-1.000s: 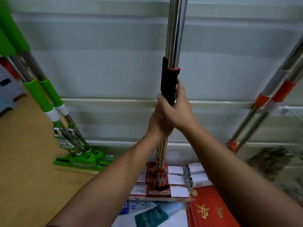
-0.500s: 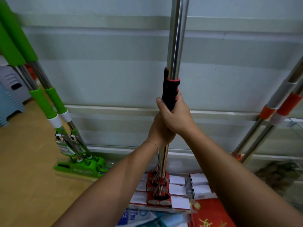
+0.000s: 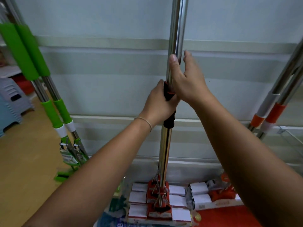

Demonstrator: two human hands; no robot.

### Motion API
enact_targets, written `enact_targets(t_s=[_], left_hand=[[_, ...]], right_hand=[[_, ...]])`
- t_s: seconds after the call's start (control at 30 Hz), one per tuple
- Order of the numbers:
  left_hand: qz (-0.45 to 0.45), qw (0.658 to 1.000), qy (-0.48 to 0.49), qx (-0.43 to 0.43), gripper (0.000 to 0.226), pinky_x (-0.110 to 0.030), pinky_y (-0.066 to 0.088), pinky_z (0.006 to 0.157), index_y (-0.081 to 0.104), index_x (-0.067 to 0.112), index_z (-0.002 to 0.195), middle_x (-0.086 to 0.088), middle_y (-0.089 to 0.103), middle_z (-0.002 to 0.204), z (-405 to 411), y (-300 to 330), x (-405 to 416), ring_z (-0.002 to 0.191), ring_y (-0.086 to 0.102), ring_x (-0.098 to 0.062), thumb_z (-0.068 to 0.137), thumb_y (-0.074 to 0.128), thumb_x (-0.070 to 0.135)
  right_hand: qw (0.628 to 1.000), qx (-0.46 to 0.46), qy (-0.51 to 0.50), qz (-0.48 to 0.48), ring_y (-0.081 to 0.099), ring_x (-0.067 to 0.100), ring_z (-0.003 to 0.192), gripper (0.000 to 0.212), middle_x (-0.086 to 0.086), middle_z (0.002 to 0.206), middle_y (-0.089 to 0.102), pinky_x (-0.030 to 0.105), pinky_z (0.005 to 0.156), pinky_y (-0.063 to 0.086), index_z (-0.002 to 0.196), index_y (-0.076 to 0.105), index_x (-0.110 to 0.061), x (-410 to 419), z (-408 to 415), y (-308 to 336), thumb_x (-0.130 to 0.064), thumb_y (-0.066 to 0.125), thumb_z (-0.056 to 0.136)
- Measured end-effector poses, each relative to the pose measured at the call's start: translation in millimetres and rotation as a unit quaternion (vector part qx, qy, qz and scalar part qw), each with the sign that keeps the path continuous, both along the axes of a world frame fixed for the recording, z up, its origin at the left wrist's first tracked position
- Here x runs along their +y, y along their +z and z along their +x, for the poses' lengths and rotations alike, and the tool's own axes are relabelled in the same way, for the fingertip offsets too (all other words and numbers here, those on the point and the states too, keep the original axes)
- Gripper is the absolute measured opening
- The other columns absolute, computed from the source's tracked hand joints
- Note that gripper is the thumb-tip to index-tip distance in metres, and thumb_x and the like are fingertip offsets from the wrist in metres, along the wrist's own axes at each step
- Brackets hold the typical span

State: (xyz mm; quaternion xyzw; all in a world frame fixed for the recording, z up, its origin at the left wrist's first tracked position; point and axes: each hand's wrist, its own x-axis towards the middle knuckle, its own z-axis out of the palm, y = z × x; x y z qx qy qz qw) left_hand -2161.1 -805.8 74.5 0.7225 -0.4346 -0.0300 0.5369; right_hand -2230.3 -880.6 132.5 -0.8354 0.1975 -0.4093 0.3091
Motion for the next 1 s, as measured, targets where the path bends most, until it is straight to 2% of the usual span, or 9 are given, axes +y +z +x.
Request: enact_targets(t_s=[0.07, 0.13, 0.23, 0.4, 0.63, 0.73, 0.8, 0.87, 1.0], left_hand=[[0.022, 0.999, -0.002, -0.049, 0.026, -0.020, 0.050, 0.064, 0.052, 0.011, 0.109, 0.005, 0.061, 0.078, 3, 14, -2, 0.066, 0.059, -0.005, 0.093, 0.055, 0.031], [0.041, 0.997, -0.008, -0.066, 0.027, -0.031, 0.053, 0.060, 0.052, 0.008, 0.104, -0.004, 0.063, 0.074, 3, 19, -6, 0.062, 0.062, -0.015, 0.096, 0.048, 0.034], [0.055, 0.998, -0.018, -0.036, 0.031, -0.049, 0.055, 0.054, 0.048, 0.003, 0.098, -0.014, 0.062, 0.071, 3, 16, -13, 0.056, 0.064, -0.028, 0.096, 0.040, 0.033], [0.058, 0.997, 0.016, -0.055, 0.028, -0.026, 0.037, 0.046, 0.049, 0.004, 0.105, -0.003, 0.058, 0.070, 2, 14, -19, 0.057, 0.058, -0.014, 0.101, 0.042, 0.030], [0.044, 0.998, 0.000, -0.035, 0.037, -0.037, 0.049, 0.053, 0.046, 0.010, 0.113, -0.007, 0.063, 0.075, 2, 13, -17, 0.060, 0.064, -0.024, 0.099, 0.043, 0.044], [0.058, 0.997, -0.001, -0.040, 0.044, -0.035, 0.048, 0.054, 0.043, 0.013, 0.119, -0.007, 0.064, 0.080, -1, 11, -11, 0.064, 0.064, -0.023, 0.098, 0.043, 0.051], [0.041, 0.999, -0.028, 0.003, 0.045, -0.036, 0.054, 0.062, 0.042, 0.016, 0.120, -0.004, 0.065, 0.082, -2, 3, -5, 0.069, 0.066, -0.022, 0.095, 0.048, 0.053], [0.024, 0.998, -0.055, 0.012, 0.046, -0.034, 0.054, 0.074, 0.040, 0.019, 0.126, -0.003, 0.067, 0.096, -3, -10, 3, 0.084, 0.066, -0.021, 0.094, 0.056, 0.048], [0.085, 0.994, -0.062, -0.024, 0.051, -0.029, 0.047, 0.088, 0.041, 0.017, 0.135, 0.002, 0.061, 0.113, -4, -46, 16, 0.106, 0.061, -0.018, 0.091, 0.065, 0.031]], right_hand=[[1.000, -0.015, -0.001, -0.018, 0.052, 0.021, 0.107, 0.045, 0.008, 0.113, 0.057, 0.030, 0.089, 0.037, 0.117, 0.049, -0.014, 0, 5, 9, -0.052, 0.034, 0.099], [0.999, -0.023, -0.007, -0.023, 0.049, 0.023, 0.084, 0.039, 0.005, 0.087, 0.053, 0.029, 0.071, 0.031, 0.095, 0.048, -0.009, 0, 10, 18, -0.044, 0.033, 0.103], [0.999, 0.003, -0.028, -0.025, 0.044, 0.022, 0.081, 0.036, 0.003, 0.085, 0.051, 0.030, 0.066, 0.024, 0.093, 0.045, -0.011, -1, 15, 25, -0.039, 0.027, 0.106], [1.000, 0.021, -0.017, 0.014, 0.043, 0.017, 0.077, 0.039, -0.007, 0.076, 0.045, 0.030, 0.069, 0.028, 0.103, 0.048, -0.008, -3, 17, 27, -0.040, 0.025, 0.106], [0.998, 0.035, 0.005, 0.056, 0.049, 0.020, 0.089, 0.050, -0.004, 0.082, 0.050, 0.030, 0.076, 0.035, 0.113, 0.052, -0.005, -2, 10, 28, -0.047, 0.027, 0.104], [0.992, 0.045, 0.019, 0.113, 0.055, 0.018, 0.096, 0.066, -0.001, 0.092, 0.056, 0.033, 0.078, 0.045, 0.113, 0.056, -0.010, -4, 8, 24, -0.067, 0.031, 0.094], [0.988, 0.047, 0.019, 0.146, 0.054, 0.015, 0.088, 0.080, -0.003, 0.089, 0.054, 0.030, 0.071, 0.047, 0.118, 0.054, -0.006, -6, 1, 15, -0.076, 0.030, 0.088], [0.989, 0.043, 0.015, 0.139, 0.050, 0.007, 0.074, 0.067, -0.007, 0.080, 0.050, 0.026, 0.065, 0.042, 0.115, 0.058, -0.008, -5, -11, -1, -0.066, 0.028, 0.096], [0.990, 0.041, -0.051, 0.122, 0.057, 0.019, 0.084, 0.041, 0.004, 0.088, 0.060, 0.041, 0.083, 0.049, 0.103, 0.060, -0.008, -1, -30, -62, -0.038, 0.032, 0.104]])
